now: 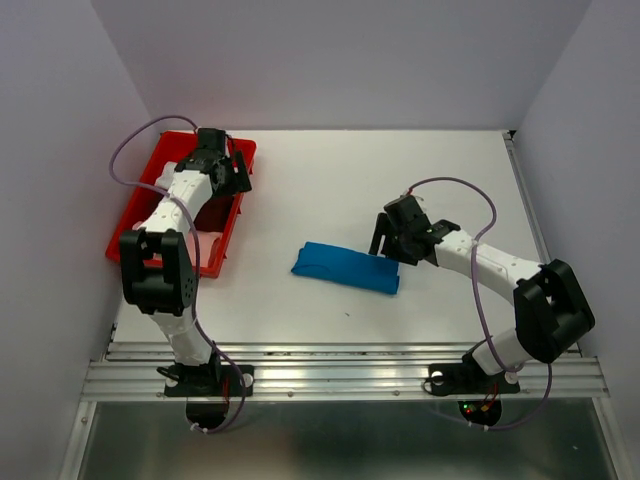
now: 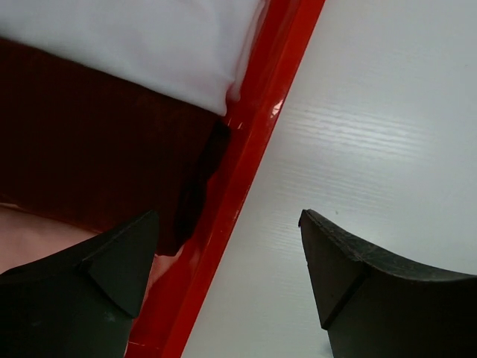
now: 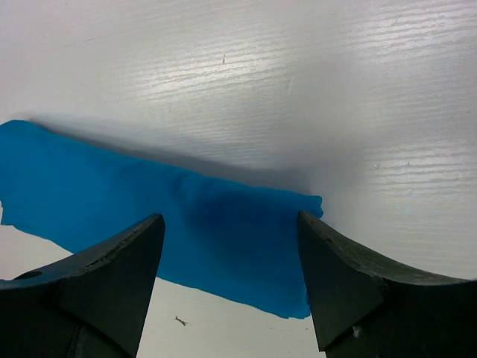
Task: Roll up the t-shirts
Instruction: Move the bin to the center of the board.
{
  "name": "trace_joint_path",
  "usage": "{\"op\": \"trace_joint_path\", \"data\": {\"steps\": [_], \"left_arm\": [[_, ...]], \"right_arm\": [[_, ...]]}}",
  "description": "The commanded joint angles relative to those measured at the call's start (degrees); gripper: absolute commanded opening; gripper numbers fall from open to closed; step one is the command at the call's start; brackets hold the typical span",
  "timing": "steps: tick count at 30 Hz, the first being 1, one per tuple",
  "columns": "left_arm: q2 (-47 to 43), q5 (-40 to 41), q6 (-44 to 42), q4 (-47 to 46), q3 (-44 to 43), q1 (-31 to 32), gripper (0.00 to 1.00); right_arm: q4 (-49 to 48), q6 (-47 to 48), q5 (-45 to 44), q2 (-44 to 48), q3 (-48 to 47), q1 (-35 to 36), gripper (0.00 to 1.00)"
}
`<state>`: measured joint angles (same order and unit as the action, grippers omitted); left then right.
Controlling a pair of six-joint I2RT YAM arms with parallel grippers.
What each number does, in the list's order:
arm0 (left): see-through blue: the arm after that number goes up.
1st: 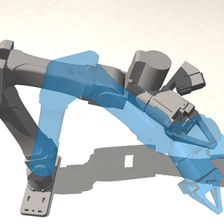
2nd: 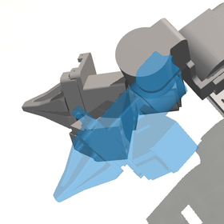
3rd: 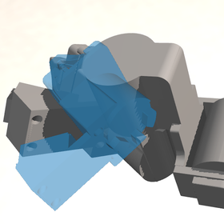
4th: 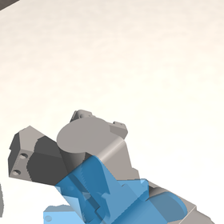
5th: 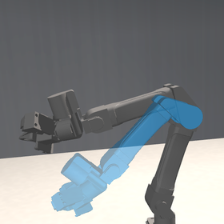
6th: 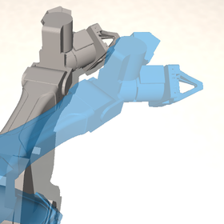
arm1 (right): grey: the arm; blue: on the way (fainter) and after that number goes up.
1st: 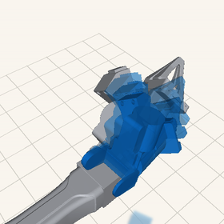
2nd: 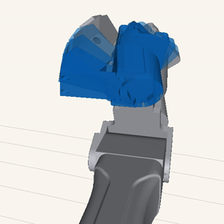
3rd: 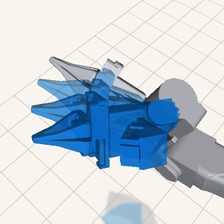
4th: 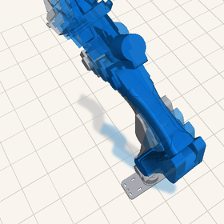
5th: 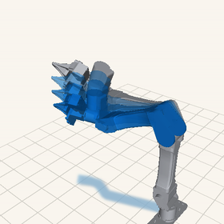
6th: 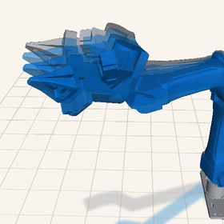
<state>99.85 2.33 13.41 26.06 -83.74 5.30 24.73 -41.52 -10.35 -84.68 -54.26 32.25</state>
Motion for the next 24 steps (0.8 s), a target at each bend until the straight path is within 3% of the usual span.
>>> {"op": "trace_joint_path", "data": {"steps": [1, 12, 24], "left_arm": [[1.3, 5.1, -0.5, -0.8, 1.4, 1.6, 0.88], [6.1, -1.3, 1.0, -2.0, 2.2, 6.0, 0.73], [9.6, -5.8, 2.5, -1.0, -4.1, 14.2, 0.72]], "right_arm": [[-2.8, 0.7, 0.7, 1.6, -0.7, -0.3, 0.77], [-2.7, 0.7, 0.2, 2.5, 0.3, -0.3, 0.77], [-2.0, 0.3, -0.7, 4.1, 1.9, -0.3, 0.78]]}}
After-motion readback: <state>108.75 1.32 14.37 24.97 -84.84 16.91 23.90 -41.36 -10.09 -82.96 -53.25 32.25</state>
